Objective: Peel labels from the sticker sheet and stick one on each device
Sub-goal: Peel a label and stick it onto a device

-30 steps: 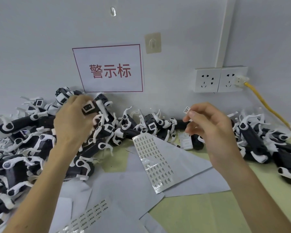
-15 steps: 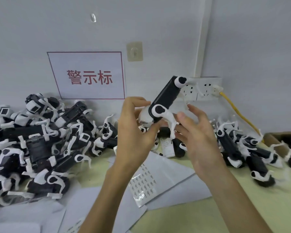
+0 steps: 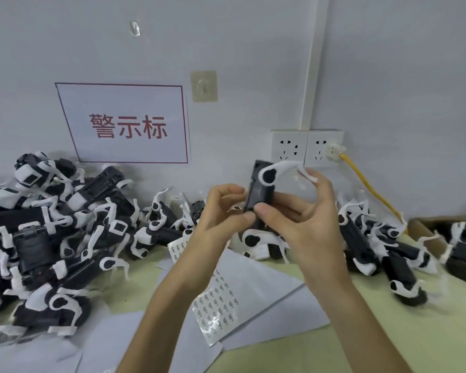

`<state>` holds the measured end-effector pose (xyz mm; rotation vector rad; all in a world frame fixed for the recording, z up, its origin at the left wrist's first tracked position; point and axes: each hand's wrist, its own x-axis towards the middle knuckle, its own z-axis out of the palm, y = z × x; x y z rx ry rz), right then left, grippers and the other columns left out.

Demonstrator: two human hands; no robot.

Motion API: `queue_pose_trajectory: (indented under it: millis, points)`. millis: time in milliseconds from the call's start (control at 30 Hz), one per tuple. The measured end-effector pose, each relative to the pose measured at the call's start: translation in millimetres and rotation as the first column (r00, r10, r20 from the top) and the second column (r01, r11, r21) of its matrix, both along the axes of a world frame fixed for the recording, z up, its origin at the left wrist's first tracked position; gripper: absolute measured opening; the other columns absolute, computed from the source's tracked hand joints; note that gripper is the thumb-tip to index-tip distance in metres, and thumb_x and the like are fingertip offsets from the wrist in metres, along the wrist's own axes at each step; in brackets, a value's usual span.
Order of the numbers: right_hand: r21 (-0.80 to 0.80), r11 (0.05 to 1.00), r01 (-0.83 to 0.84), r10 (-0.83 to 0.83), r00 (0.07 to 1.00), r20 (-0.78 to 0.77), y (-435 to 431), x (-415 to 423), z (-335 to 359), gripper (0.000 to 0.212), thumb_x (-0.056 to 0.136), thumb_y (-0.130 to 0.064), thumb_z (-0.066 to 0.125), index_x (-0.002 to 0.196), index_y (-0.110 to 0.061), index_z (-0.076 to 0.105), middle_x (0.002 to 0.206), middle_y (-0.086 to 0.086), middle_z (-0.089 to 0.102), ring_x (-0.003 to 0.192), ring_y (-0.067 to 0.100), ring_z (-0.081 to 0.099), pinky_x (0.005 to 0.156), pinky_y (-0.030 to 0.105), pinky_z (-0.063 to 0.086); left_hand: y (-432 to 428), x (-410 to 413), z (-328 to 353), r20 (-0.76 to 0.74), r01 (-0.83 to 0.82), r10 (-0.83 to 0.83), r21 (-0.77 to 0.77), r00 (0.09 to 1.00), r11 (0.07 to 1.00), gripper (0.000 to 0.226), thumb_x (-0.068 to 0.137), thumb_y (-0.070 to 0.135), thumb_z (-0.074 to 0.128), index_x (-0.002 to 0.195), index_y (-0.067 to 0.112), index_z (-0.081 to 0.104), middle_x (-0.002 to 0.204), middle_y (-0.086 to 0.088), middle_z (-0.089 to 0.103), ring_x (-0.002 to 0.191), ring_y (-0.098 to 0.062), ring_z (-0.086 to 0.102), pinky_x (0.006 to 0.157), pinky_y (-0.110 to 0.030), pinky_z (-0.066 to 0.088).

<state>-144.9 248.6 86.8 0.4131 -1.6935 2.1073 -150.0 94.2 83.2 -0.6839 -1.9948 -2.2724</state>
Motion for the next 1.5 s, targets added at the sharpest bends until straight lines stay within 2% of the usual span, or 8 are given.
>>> queue_pose_trajectory:
  millis: [133,233,400,567,833,1100,1233,1500]
  points:
    - [0.089,0.996,-0.006,0.005,1.000,0.003,-1,1,-1,0.067,0.084,-0.012,0.081,0.135,-0.029,0.041,0.099,0.001,0.079,0.093,0.022,0.077,0.089,0.043,0.059,-4,0,6,0.087,0.086,-0.080,-0.064,0.993,0.994,0.038,0.098,0.024,0.059,0.135,0.014,0.062,0.130,-0.010,0.069,0.123,-0.025,0.065,0.109,-0.046,0.047]
    - [0.155,0.987,0.041,-0.044,0.999,0.017,2,1,1,0.070,0.076,-0.030,0.086,0.132,-0.034,0.044,0.096,-0.006,0.079,0.088,0.010,0.075,0.078,0.023,0.058,-7,4,8,0.112,0.160,-0.152,-0.073,0.982,0.984,0.036,0.105,0.021,0.049,0.138,0.010,0.059,0.133,-0.011,0.068,0.125,-0.026,0.064,0.107,-0.040,0.049]
    - [0.189,0.972,0.142,-0.154,0.987,0.054,6,-1,-2,0.082,0.058,-0.055,0.084,0.130,-0.034,0.049,0.097,-0.010,0.077,0.085,0.007,0.071,0.072,0.016,0.053,0,6,8,0.218,0.164,-0.179,0.086,0.959,0.983,0.040,0.098,0.027,0.058,0.135,0.010,0.061,0.124,-0.015,0.071,0.107,-0.025,0.071,0.085,-0.030,0.057]
    - [0.096,0.977,0.192,-0.201,0.975,0.097,15,-1,3,0.031,0.089,-0.049,0.071,0.115,-0.036,0.062,0.080,-0.004,0.074,0.058,0.011,0.057,0.068,0.028,0.050,4,1,6,0.279,-0.062,-0.007,0.239,0.960,0.969,0.053,0.085,0.040,0.066,0.128,0.009,0.067,0.119,-0.014,0.074,0.113,-0.026,0.071,0.092,-0.031,0.058]
    - [-0.247,0.902,-0.354,0.407,0.887,0.216,29,7,20,0.017,0.083,-0.030,0.060,0.076,-0.020,0.072,0.073,0.003,0.057,0.055,0.014,0.042,0.058,0.026,0.044,3,8,7,0.205,-0.085,0.040,0.214,0.978,0.973,0.048,0.083,0.039,0.065,0.122,0.010,0.069,0.110,-0.015,0.076,0.104,-0.025,0.073,0.093,-0.034,0.057]
    - [0.122,0.979,-0.162,0.146,0.981,0.125,22,13,23,0.012,0.081,-0.032,0.078,0.076,-0.023,0.071,0.075,0.000,0.061,0.060,0.014,0.049,0.062,0.022,0.048,11,14,6,0.111,0.005,-0.018,0.118,0.994,0.993,0.038,0.095,0.032,0.057,0.122,0.008,0.067,0.100,-0.010,0.071,0.095,-0.019,0.068,0.084,-0.028,0.056]
    - [0.188,0.982,-0.033,0.024,0.998,0.050,17,14,21,0.016,0.094,-0.022,0.068,0.078,-0.023,0.070,0.063,-0.005,0.059,0.060,0.012,0.054,0.063,0.021,0.049,13,17,5,0.052,-0.004,0.001,0.056,0.999,0.998,0.030,0.102,0.025,0.054,0.127,0.016,0.067,0.121,-0.018,0.070,0.116,-0.035,0.066,0.102,-0.043,0.050]
    - [0.279,0.960,0.038,-0.051,0.998,0.040,14,17,22,0.012,0.095,-0.029,0.067,0.085,-0.025,0.072,0.068,-0.006,0.073,0.066,0.005,0.069,0.061,0.015,0.050,17,15,2,-0.012,-0.008,0.009,0.035,1.000,0.999,0.036,0.094,0.028,0.061,0.128,0.017,0.065,0.120,-0.014,0.071,0.116,-0.030,0.067,0.098,-0.036,0.056]
